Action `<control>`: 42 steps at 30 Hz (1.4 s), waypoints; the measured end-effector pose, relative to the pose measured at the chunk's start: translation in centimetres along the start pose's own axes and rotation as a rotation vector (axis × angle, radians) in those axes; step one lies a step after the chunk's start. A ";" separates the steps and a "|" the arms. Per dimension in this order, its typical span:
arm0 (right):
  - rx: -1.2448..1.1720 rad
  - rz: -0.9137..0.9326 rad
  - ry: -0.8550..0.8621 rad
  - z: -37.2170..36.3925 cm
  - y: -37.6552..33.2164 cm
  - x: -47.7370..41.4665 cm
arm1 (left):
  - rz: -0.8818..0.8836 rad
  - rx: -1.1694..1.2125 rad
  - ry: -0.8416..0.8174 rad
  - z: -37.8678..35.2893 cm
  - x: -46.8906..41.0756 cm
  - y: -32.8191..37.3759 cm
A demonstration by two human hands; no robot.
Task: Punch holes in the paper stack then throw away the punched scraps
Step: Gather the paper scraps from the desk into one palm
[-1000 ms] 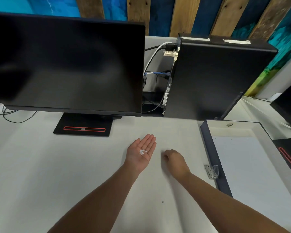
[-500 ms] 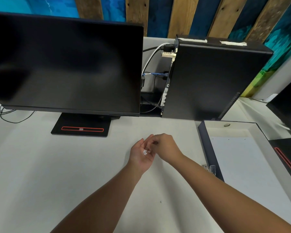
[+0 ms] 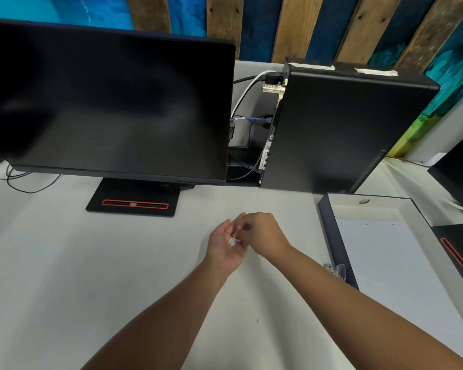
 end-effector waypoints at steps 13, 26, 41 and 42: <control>0.211 -0.008 0.013 0.1 7.4 1.1 | -0.006 0.044 -0.047 1.5 0.1 1.5; 0.446 0.165 -0.177 -0.9 10.4 2.4 | 0.003 0.030 -0.066 1.1 0.0 1.4; 0.280 0.041 -0.055 -0.9 10.4 2.4 | 0.014 0.020 -0.073 0.7 -0.2 0.8; 0.263 -0.005 -0.027 -0.7 10.6 2.3 | 0.013 0.019 -0.071 0.8 -0.2 0.8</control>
Point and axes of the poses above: each hand's wrist, its own x-axis away from the middle knuckle, its own z-axis out of the back of the hand, y = z × x, the point moved 2 cm from there along -x, towards the middle knuckle, and after that the axes turned 12 degrees about -y, right-handed, at the moved point
